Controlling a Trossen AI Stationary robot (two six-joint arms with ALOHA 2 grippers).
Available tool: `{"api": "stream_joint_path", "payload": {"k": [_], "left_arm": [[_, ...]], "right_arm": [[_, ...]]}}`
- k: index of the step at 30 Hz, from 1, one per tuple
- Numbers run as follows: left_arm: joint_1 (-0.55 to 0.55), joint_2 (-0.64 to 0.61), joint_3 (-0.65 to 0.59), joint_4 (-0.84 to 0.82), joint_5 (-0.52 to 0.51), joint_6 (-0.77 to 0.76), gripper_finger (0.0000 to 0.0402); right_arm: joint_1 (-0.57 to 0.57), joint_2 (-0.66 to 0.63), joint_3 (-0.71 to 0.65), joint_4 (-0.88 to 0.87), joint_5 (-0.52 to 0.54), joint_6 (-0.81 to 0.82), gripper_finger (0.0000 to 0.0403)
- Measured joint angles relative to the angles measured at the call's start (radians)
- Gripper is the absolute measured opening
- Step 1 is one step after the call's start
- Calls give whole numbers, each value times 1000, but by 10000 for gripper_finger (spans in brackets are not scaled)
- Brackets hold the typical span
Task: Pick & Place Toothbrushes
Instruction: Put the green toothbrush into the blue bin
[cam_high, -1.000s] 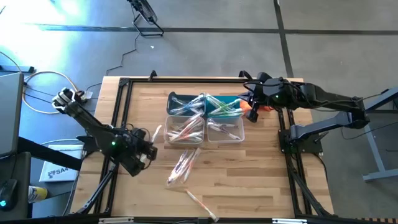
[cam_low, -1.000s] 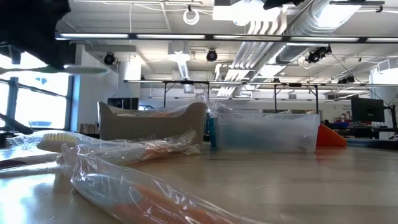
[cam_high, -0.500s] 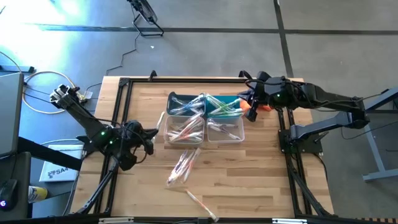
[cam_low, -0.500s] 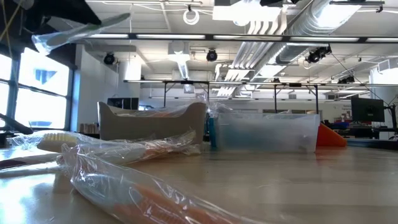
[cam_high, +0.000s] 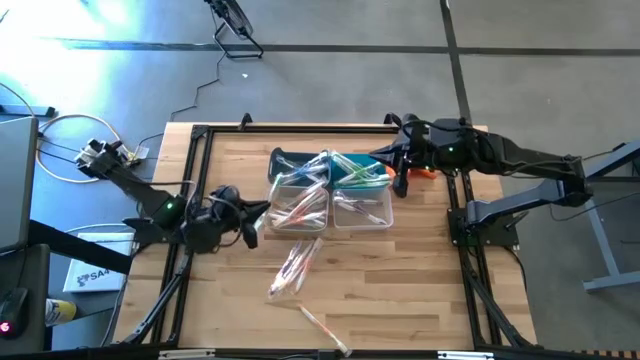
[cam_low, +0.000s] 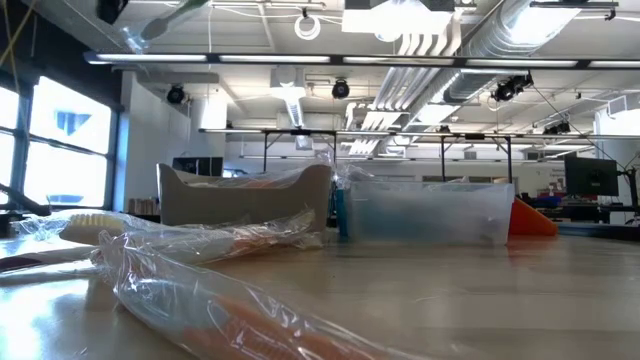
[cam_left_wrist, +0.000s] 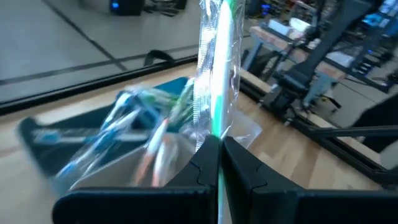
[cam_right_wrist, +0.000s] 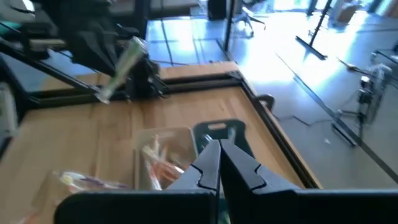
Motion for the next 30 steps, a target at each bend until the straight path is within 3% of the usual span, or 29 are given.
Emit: {"api": "stream_joint_path", "payload": {"k": [5,9,20,24,30], "left_arm": [[119,-1,0,192,149,249,1],[214,-1,0,270,285,352,1],[383,29,1,411,577,497,1],[421,52,1,418,621,499,1],[467,77,1,473,698,505,1]], "right_arm": [[0,29,1,40,-40,-6,3],[0,68,1,41,-59,-6,3],[1,200,0,79,-162,-1,3],[0,230,0,117,-172,-1,3],[1,244,0,237,-303,-1,3]]}}
